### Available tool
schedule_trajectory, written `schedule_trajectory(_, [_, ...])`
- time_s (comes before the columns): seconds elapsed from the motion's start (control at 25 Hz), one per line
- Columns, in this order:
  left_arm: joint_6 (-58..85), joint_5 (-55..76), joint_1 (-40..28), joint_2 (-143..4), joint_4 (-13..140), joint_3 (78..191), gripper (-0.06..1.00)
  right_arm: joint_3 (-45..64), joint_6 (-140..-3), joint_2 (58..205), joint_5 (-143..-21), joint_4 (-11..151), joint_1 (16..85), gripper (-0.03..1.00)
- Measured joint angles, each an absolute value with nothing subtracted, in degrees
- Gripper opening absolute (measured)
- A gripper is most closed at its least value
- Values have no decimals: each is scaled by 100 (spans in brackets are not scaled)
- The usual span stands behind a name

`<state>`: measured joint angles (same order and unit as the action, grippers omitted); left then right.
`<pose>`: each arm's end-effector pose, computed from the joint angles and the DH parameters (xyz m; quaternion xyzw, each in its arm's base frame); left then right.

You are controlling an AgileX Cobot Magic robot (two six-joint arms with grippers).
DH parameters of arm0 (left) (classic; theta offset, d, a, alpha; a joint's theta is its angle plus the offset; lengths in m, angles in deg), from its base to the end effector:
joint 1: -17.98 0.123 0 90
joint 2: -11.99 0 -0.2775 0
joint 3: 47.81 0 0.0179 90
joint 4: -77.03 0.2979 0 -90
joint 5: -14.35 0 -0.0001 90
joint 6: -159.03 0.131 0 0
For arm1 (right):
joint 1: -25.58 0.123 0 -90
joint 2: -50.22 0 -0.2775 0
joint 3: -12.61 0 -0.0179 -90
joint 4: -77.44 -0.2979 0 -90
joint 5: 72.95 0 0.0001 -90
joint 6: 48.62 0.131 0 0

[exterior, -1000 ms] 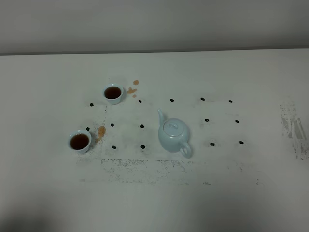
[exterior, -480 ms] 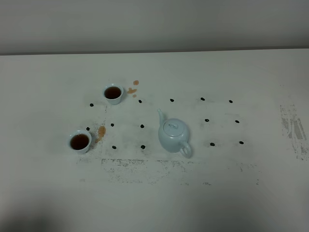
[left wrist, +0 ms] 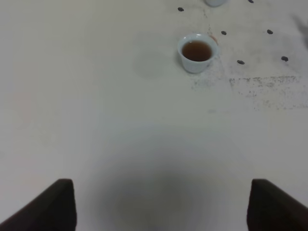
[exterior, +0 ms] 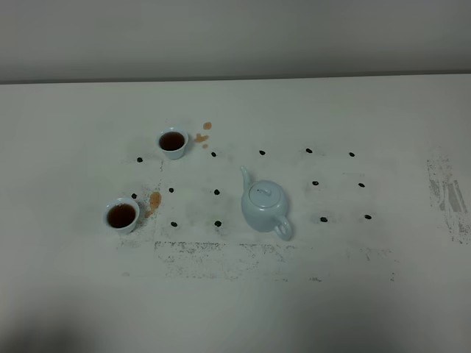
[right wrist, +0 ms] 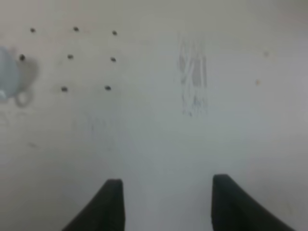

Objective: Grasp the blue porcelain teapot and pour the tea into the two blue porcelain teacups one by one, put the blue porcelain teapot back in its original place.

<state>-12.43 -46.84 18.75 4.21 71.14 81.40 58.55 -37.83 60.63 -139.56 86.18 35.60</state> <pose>0.0834 -0.0107 0.2666 0.0597 0.8618 -0.0105 0.5037 0.0763 -0.0051 0.2829 0.0127 0.8760 0.0113 0.4820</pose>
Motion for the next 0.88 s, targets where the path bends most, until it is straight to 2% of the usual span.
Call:
schedule_trajectory(0.4, [-1243,-4684,1875,421,7114,8140,73,5975,-4632,5783,-13682,8209,3500,44])
schedule_trajectory(0.88, [-1243,-4684,1875,421,7103,8140,73,5987,-4681,5778,-13681,8190,3500,44])
